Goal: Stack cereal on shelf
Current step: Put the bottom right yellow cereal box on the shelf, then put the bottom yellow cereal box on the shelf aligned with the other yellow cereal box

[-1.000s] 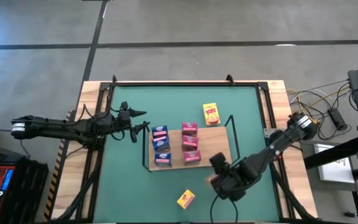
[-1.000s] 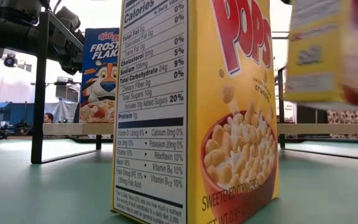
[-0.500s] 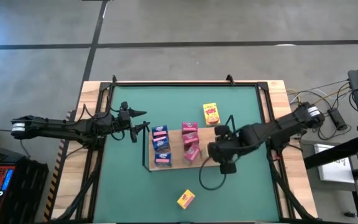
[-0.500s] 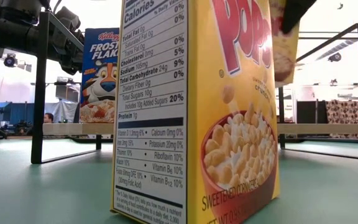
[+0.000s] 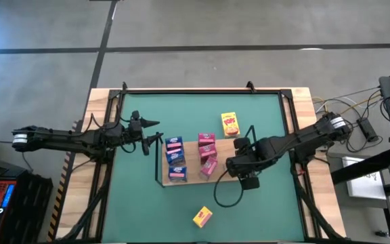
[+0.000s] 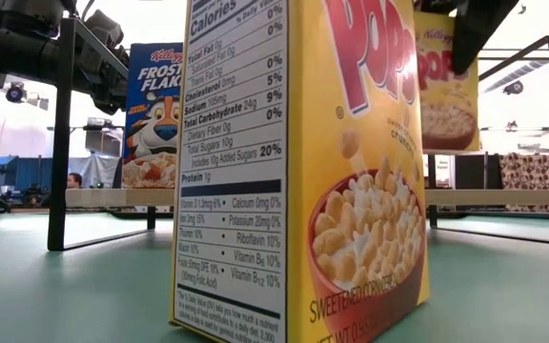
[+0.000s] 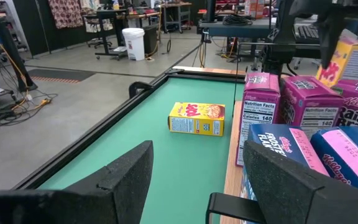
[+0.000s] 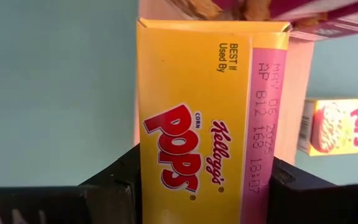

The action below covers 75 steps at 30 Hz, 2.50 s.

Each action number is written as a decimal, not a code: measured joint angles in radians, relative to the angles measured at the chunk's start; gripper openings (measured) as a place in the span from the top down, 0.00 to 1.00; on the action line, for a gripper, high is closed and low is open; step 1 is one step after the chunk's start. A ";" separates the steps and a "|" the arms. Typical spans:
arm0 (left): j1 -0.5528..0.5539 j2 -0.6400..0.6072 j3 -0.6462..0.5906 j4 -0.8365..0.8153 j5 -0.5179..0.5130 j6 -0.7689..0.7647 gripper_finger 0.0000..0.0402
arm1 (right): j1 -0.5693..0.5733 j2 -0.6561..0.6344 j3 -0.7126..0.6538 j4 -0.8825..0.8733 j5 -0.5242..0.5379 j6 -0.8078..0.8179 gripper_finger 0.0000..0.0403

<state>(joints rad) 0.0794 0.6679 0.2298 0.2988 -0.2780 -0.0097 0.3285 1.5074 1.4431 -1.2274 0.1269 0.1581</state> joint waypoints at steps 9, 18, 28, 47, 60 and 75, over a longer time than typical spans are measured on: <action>0.000 0.000 0.000 0.000 0.000 0.000 0.42 | -0.087 0.000 -0.059 0.004 0.031 -0.001 0.58; 0.000 0.000 0.000 0.000 0.000 0.000 0.42 | -0.153 0.000 -0.087 0.025 0.026 -0.009 0.58; 0.000 0.000 0.000 0.000 0.000 0.000 0.42 | -0.152 0.000 -0.122 0.065 0.000 -0.028 0.58; 0.000 0.000 0.000 0.000 0.000 0.000 0.42 | -0.152 0.000 -0.122 0.092 -0.006 -0.047 0.44; 0.000 0.000 0.000 0.000 0.000 0.000 0.42 | -0.152 -0.059 -0.122 0.088 -0.020 -0.026 0.16; 0.000 0.000 0.000 0.000 0.000 0.000 0.42 | -0.150 -0.166 -0.122 0.094 0.042 0.018 0.08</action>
<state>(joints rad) 0.0795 0.6678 0.2298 0.2986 -0.2782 -0.0097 0.1787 1.3416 1.3209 -1.1332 0.1688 0.1761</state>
